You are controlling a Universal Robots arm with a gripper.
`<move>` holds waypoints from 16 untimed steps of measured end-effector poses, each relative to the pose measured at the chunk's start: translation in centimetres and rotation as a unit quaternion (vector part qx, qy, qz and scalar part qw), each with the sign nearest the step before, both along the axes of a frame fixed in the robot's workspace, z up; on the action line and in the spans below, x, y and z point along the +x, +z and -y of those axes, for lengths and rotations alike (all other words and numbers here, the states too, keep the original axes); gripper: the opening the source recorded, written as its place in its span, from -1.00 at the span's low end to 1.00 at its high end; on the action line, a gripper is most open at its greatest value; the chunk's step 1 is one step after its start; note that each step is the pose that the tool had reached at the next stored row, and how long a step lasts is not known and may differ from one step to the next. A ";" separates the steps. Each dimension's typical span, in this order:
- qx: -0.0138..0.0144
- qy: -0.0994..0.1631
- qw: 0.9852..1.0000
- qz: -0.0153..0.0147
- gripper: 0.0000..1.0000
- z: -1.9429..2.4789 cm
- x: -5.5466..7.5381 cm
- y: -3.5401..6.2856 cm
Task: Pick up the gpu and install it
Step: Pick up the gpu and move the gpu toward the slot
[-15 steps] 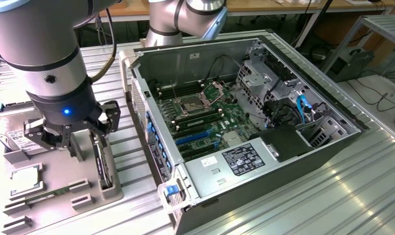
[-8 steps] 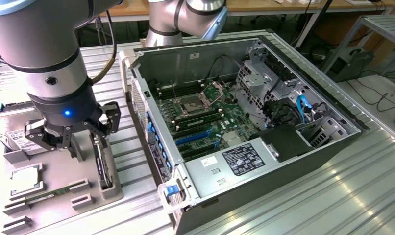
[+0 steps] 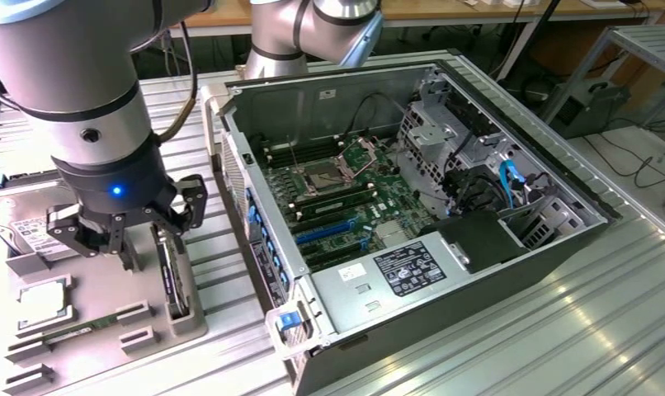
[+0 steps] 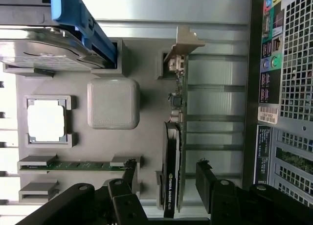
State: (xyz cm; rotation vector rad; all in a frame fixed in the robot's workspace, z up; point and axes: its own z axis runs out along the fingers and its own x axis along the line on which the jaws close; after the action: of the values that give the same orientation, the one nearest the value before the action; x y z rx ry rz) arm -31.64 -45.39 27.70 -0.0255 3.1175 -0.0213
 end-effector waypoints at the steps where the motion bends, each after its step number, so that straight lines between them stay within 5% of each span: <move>1: -0.002 0.000 1.000 0.000 0.21 0.00 0.1 -0.06; 4: -0.005 -0.002 1.000 0.000 0.21 -0.01 0.2 -0.31; 16: -0.006 -0.008 1.000 0.000 0.21 0.00 0.2 -1.65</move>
State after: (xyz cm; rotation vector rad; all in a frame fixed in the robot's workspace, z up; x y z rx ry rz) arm -31.47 -45.39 26.04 -0.0001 3.1180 -0.0390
